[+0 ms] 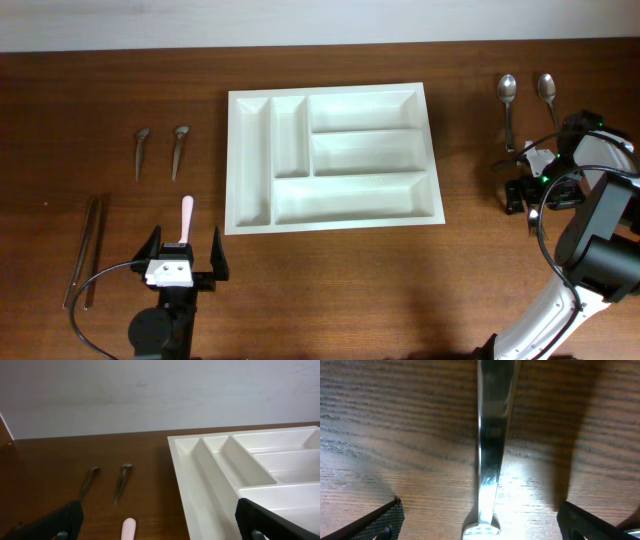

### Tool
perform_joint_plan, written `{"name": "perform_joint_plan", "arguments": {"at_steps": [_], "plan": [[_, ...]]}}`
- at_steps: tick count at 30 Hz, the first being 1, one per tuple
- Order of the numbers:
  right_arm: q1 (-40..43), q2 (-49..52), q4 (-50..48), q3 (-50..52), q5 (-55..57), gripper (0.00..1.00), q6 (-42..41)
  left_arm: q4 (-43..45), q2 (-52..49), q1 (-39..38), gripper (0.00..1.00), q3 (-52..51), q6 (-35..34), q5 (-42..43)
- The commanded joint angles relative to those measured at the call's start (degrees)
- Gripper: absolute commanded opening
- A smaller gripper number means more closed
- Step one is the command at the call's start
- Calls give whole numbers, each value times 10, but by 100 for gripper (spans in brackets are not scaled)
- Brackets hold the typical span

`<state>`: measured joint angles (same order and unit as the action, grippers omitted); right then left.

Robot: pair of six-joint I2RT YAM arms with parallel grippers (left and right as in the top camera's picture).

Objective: Pack container
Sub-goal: 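Position the right gripper above the left fork and lower it, then close the right gripper on the left fork's handle and lift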

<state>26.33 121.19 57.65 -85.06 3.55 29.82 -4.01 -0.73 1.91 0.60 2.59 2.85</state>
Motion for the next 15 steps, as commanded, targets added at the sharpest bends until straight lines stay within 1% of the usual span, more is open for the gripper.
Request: {"name": "perform_joint_plan", "arguments": {"at_steps": [1, 5, 6, 9, 15], "plan": [[-1, 14, -16, 4, -3, 99, -3, -4, 4, 1, 99, -1, 7, 8], [-1, 14, -25, 4, -3, 100, -3, -4, 4, 1, 99, -1, 7, 8], [-1, 14, -26, 4, -3, 98, -3, -4, 4, 1, 99, -1, 7, 8], [-1, 14, -27, 4, -3, 90, -3, -4, 4, 1, 99, -1, 7, 8], [-1, 14, -24, 4, -3, 64, -3, -4, 4, 1, 99, -1, 7, 8]]}}
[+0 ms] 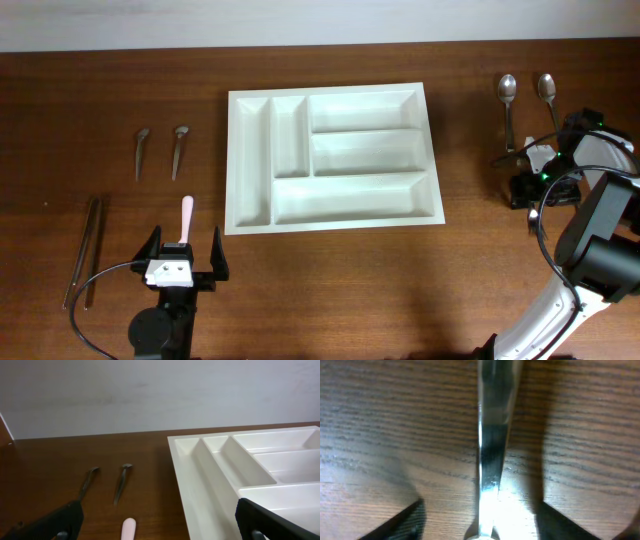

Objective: Pack container
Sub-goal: 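Close the right gripper on the left fork's handle and lift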

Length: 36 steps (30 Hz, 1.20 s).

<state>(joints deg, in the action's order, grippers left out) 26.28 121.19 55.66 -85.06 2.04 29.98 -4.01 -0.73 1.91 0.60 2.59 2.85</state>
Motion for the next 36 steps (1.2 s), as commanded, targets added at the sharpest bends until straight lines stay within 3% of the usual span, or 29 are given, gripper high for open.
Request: {"name": "perform_joint_plan", "arguments": {"at_steps": [1, 4, 6, 7, 13, 19, 24, 31, 36], "plan": [[-1, 14, -4, 4, 12, 60, -4, -4, 4, 1, 99, -1, 7, 8], [-1, 14, -5, 4, 12, 53, -4, -4, 4, 1, 99, -1, 7, 8], [-1, 14, -5, 4, 12, 42, -4, -4, 4, 1, 99, -1, 7, 8], [-1, 14, -5, 4, 12, 31, -4, -4, 4, 1, 99, -1, 7, 8], [-1, 14, -5, 4, 12, 17, -4, -4, 4, 1, 99, -1, 7, 8], [-1, 14, -5, 4, 12, 13, -4, -4, 4, 1, 99, -1, 7, 8], [-1, 14, -9, 4, 12, 4, -36, -4, 4, 1, 99, -1, 7, 8], [-1, 14, -11, 2, 12, 4, -69, -4, 4, 1, 99, -1, 7, 8], [-12, 14, -3, -29, 12, 4, -147, -4, 4, 1, 99, -1, 7, 8]]}}
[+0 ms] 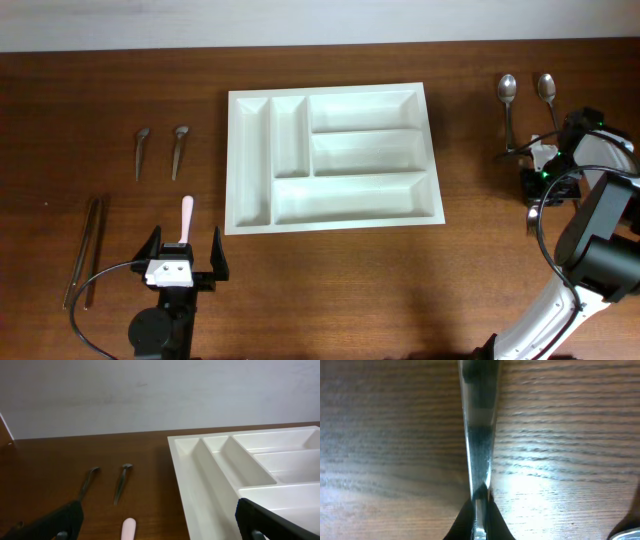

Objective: Pack container
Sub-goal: 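Close the right gripper on the left fork's handle and lift, then carry the fork over the tray's top-right compartment and release it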

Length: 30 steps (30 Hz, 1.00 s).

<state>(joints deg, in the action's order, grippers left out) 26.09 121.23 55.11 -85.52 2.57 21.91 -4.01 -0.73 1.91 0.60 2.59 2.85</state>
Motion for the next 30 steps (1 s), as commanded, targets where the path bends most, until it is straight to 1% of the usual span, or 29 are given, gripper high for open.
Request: {"name": "perform_joint_plan", "arguments": {"at_steps": [1, 6, 11, 14, 16, 18, 20, 21, 22, 23, 24, 26, 27, 30], "plan": [[-14, 14, 7, -35, 6, 4, -83, -4, 4, 1, 99, -1, 7, 8], [-57, 14, 72, -136, -10, 4, -159, -4, 4, 1, 99, -1, 7, 8], [-116, 14, 141, -280, -17, 4, -279, -4, 4, 1, 99, -1, 7, 8], [-146, 14, 149, -356, -80, 4, -358, -4, 4, 1, 99, -1, 7, 8], [-167, 14, 134, -385, -125, 4, -421, -4, 4, 1, 99, -1, 7, 8], [-187, 14, 113, -395, -147, 4, -483, -4, 4, 1, 99, -1, 7, 8], [-211, 14, 96, -394, -151, 4, -572, -4, 4, 1, 99, -1, 7, 8], [-223, 14, 93, -394, -150, 4, -619, -4, 4, 1, 99, -1, 7, 8], [-244, 14, 81, -391, -150, 4, -702, -4, 4, 1, 99, -1, 7, 8], [-255, 14, 75, -391, -149, 4, -739, -4, 4, 1, 99, -1, 7, 8], [-268, 14, 68, -391, -143, 4, -783, -4, 4, 1, 99, -1, 7, 8], [-292, 14, 53, -390, -122, 4, -845, -4, 4, 1, 99, -1, 7, 8], [-315, 14, 38, -388, -96, 4, -893, -4, 4, 1, 99, -1, 7, 8], [-353, 19, 38, -388, -41, 4, -979, -4, 4, 1, 99, -1, 7, 8]]}}
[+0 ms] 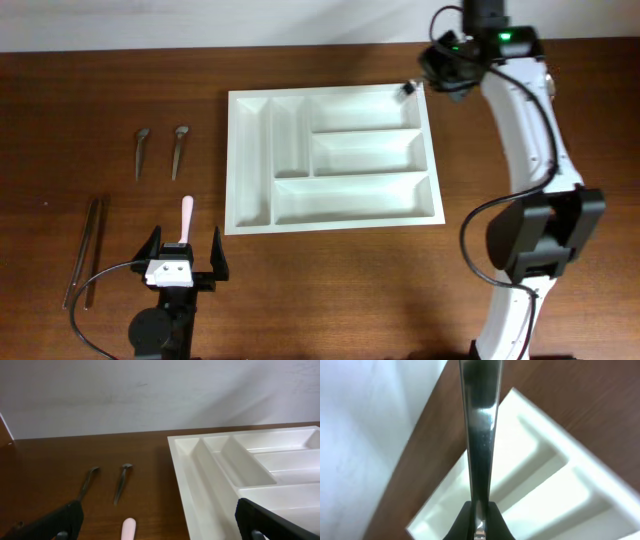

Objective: Pack container
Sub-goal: 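Carry the fork over the tray's top-right compartment and release it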

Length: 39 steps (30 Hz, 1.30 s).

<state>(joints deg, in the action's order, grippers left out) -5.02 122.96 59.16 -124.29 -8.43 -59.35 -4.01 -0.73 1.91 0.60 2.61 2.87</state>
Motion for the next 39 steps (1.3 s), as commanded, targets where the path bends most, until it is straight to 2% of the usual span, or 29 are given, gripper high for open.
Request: {"name": "perform_joint_plan", "arguments": {"at_steps": [1, 5, 8, 19, 30, 39], "plan": [[-54, 5, -3, 2, 88, 4, -190, -4, 4, 1, 99, -1, 7, 8], [-97, 23, -3, 10, 128, 4, -301, -4, 4, 1, 99, -1, 7, 8], [-116, 45, -3, 10, 126, 4, -355, -4, 4, 1, 99, -1, 7, 8], [-136, 122, -5, 10, 119, 4, -447, -4, 4, 1, 99, -1, 7, 8], [-136, 141, -81, 10, 124, 4, -447, -4, 4, 1, 99, -1, 7, 8], [-136, 164, -64, 10, 120, 4, -445, -4, 4, 1, 99, -1, 7, 8]]}}
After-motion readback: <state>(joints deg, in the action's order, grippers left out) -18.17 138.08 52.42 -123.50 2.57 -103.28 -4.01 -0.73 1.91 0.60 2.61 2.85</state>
